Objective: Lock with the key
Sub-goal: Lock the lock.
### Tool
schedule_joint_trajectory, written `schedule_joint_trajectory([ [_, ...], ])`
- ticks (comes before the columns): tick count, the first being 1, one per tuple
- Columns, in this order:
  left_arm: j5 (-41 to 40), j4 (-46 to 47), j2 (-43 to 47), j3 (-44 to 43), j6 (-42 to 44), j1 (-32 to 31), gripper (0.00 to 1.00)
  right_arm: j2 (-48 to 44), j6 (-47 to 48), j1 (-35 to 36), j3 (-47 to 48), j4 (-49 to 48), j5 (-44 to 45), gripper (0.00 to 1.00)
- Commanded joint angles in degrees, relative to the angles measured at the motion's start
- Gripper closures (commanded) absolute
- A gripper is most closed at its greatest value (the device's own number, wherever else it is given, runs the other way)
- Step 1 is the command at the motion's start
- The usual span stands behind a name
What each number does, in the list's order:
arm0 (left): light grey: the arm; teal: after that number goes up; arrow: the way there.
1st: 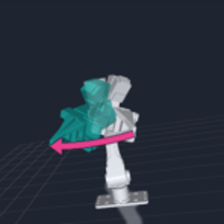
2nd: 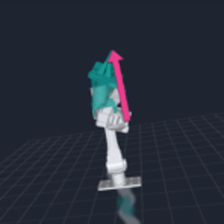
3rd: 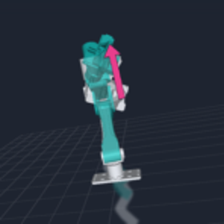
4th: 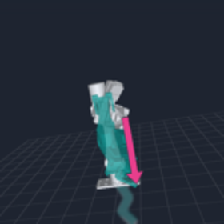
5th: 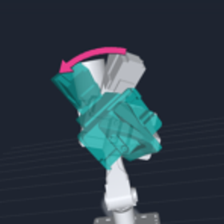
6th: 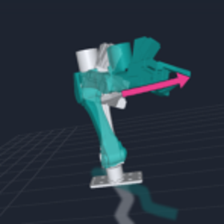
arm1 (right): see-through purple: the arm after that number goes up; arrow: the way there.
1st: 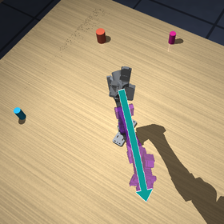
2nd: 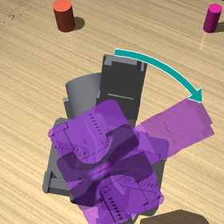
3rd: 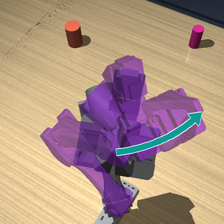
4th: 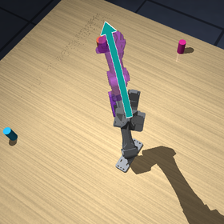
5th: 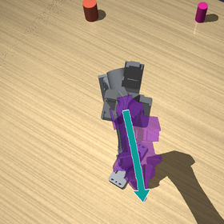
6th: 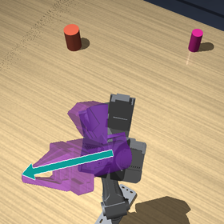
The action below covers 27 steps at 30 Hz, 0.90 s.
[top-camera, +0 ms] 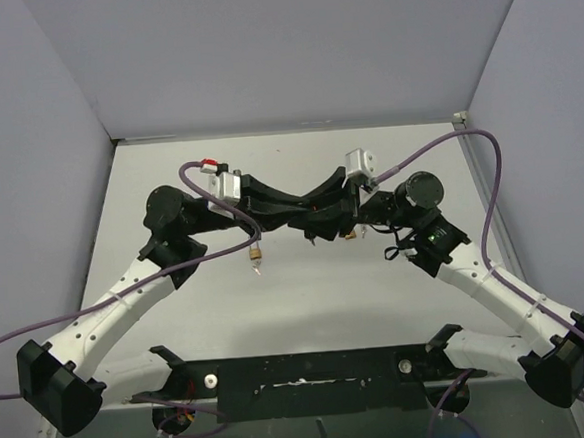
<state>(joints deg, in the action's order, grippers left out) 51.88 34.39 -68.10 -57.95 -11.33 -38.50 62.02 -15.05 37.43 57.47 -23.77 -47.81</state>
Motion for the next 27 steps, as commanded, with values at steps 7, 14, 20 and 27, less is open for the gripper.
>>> schedule_joint_trajectory([
  [7, -6.69, -31.84, 5.33, -1.7, -1.71, 0.47, 1.0, -10.74, 2.75, 3.24, -3.3, -9.53, 13.17, 1.0],
  [14, -14.17, -31.72, 8.36, -5.98, -0.28, 1.07, 1.0, -10.23, 4.47, 3.29, -4.26, 3.11, 12.36, 0.54],
  [20, -16.29, -32.5, 8.07, -8.73, 0.83, 1.62, 1.0, -12.42, 4.87, 3.3, -8.83, 10.12, 15.54, 0.02],
  [27, -14.54, -29.27, 7.52, -7.91, -2.25, 1.7, 1.0, -14.98, 2.34, 3.28, -17.46, 9.02, 23.31, 0.01],
])
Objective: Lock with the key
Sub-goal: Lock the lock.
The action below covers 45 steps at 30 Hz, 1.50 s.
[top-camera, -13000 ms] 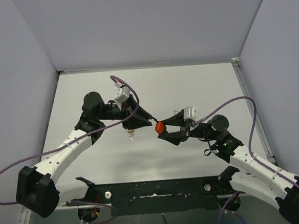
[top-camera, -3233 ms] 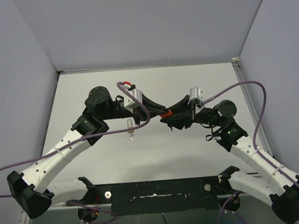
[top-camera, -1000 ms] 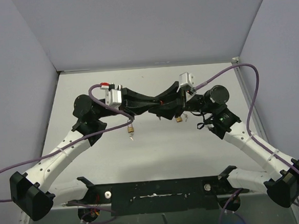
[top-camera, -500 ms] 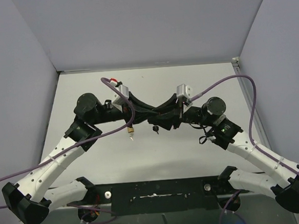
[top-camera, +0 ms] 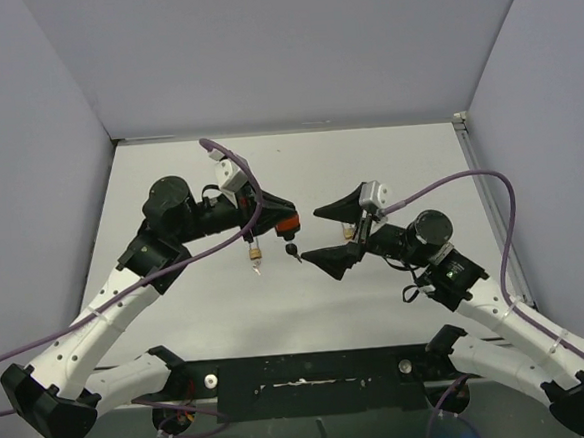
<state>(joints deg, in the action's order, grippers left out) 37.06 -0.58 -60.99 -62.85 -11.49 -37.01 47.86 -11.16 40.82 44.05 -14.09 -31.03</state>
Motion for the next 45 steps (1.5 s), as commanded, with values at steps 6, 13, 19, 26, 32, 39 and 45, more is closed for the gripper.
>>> schedule_joint_trajectory([
  [6, 4.58, 13.03, 0.59, -0.05, -8.24, 0.19, 1.0, -0.22, -4.65, -0.07, -10.77, -11.73, 6.77, 0.29],
  [13, 6.74, 16.85, -0.29, 2.27, -11.39, 0.26, 1.0, 3.35, -9.07, -0.05, -12.42, -23.59, 3.29, 0.36],
  [19, 8.25, 20.92, -0.27, 4.28, -13.62, 0.44, 1.0, 7.0, -12.42, -0.07, -11.93, -29.87, 1.5, 0.36],
  [26, 8.14, 22.1, -0.27, 4.58, -13.83, 0.76, 1.0, 10.23, -13.4, -0.06, -10.57, -30.89, -0.85, 0.46],
  [32, 8.64, 22.29, -0.82, 3.78, -13.5, 0.89, 1.0, 10.65, -13.88, -0.12, -10.19, -31.84, -1.32, 0.61],
  [39, 7.93, 21.93, -2.13, 4.4, -13.27, 1.36, 1.0, 9.26, -13.89, -0.11, -9.89, -31.62, -1.4, 0.56],
  [45, 8.34, 22.02, -3.16, 4.31, -13.32, 1.48, 1.0, 8.53, -14.24, -0.12, -9.6, -31.77, -2.08, 0.71],
])
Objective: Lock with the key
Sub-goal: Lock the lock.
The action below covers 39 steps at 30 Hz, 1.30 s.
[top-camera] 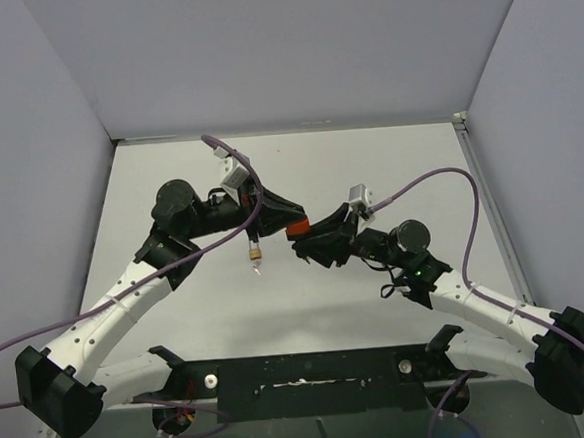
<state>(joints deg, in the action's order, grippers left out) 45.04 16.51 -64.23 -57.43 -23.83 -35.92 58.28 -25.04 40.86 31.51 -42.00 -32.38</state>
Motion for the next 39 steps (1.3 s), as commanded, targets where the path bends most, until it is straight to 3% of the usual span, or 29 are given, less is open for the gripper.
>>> schedule_joint_trajectory([
  [1, 0.4, 4.93, -0.01, -1.13, -0.96, 0.37, 1.0, -1.99, -0.34, -0.09, 2.95, -3.83, -0.67, 0.77],
  [4, 0.23, 5.21, -0.06, -1.11, -1.03, 0.55, 1.0, -2.07, -0.16, -0.16, 3.18, -2.83, -0.39, 0.99],
  [5, 0.06, 5.51, -0.06, -1.12, -1.1, 0.59, 1.0, -1.94, -0.06, -0.16, 3.27, -2.28, -0.26, 1.0],
  [17, -7.92, 20.39, 1.8, 0.25, -1.37, 2.37, 1.0, 0.55, 1.64, 0.55, -0.38, -3.06, 1.51, 1.0],
  [20, -10.05, 19.85, 2.28, -1.22, -0.48, 3.78, 1.0, 0.9, 1.74, 0.81, -1.38, -1.94, 2.27, 1.0],
  [33, -1.61, 27.71, -4.04, -6.12, -11.14, 15.02, 1.0, -0.73, 3.04, 1.42, -4.0, 6.14, 4.55, 1.0],
  [39, 2.05, 34.25, -6.16, -6.79, -16.86, 16.32, 1.0, -0.08, 4.82, 1.57, -2.0, 13.36, 4.02, 1.0],
])
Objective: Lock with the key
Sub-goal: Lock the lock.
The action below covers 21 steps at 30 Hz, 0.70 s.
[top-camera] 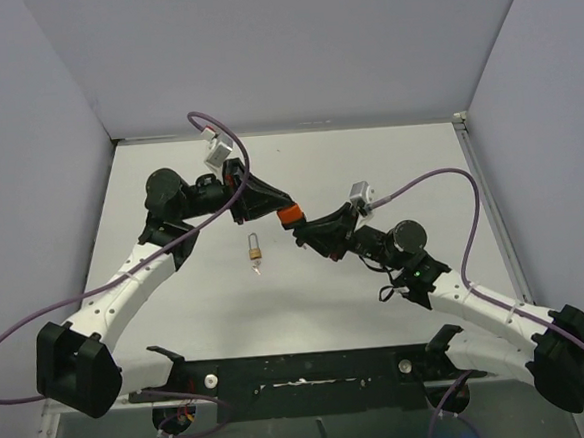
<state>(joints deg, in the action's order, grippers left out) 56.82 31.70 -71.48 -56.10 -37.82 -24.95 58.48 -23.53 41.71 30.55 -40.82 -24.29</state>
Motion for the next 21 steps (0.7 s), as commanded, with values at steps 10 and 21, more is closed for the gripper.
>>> schedule_joint_trajectory([
  [10, -12.55, 13.41, 5.71, -7.05, 1.8, 5.48, 1.0, 5.55, 3.75, 2.11, 1.29, 15.69, -3.86, 1.0],
  [21, -8.77, 20.76, 4.26, -9.56, -2.44, 7.06, 1.0, 7.81, 2.42, 3.01, -0.63, 14.86, -12.3, 1.0],
])
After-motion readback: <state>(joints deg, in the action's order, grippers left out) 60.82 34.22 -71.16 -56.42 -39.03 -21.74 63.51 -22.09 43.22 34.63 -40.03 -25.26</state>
